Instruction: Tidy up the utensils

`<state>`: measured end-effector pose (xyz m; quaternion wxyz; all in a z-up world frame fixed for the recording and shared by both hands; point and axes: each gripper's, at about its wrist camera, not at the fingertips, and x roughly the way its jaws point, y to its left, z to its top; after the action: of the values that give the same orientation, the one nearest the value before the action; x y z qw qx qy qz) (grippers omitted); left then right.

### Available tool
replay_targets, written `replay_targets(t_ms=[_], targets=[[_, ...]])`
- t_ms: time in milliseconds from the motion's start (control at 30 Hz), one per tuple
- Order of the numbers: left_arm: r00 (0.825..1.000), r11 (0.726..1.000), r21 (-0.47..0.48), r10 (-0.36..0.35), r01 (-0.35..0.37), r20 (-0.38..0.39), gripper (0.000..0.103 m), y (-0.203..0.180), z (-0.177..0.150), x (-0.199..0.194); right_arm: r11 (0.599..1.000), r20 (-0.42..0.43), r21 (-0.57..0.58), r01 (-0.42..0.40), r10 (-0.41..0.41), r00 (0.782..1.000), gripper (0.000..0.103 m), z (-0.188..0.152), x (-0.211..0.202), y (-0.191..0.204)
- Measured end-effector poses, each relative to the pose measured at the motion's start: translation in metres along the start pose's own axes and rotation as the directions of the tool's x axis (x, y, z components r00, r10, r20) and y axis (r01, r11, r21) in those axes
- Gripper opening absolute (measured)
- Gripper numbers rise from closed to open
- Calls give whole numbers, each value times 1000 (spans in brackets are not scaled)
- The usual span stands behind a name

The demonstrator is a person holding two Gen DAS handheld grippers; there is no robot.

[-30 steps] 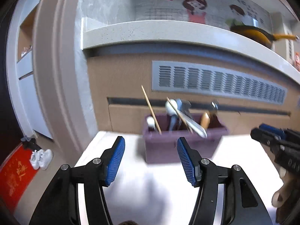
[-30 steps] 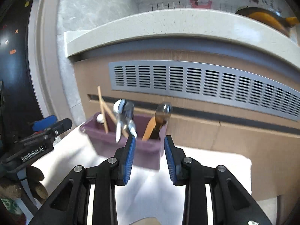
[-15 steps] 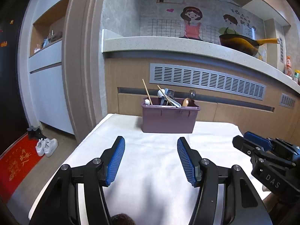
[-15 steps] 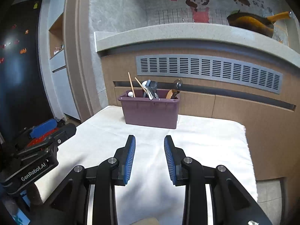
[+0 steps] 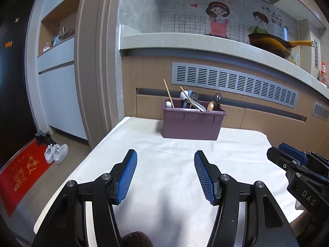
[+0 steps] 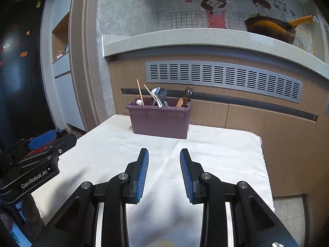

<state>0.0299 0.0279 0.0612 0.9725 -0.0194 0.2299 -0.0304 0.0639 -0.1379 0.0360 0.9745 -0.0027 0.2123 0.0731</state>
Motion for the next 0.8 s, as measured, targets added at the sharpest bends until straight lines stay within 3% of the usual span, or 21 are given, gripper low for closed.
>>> replay_targets(t_ms=[800], targets=[[1000, 1000, -6, -15, 15, -24, 59, -1, -4, 7, 1000, -18, -1, -13, 13, 1000, 30, -2, 4, 0]])
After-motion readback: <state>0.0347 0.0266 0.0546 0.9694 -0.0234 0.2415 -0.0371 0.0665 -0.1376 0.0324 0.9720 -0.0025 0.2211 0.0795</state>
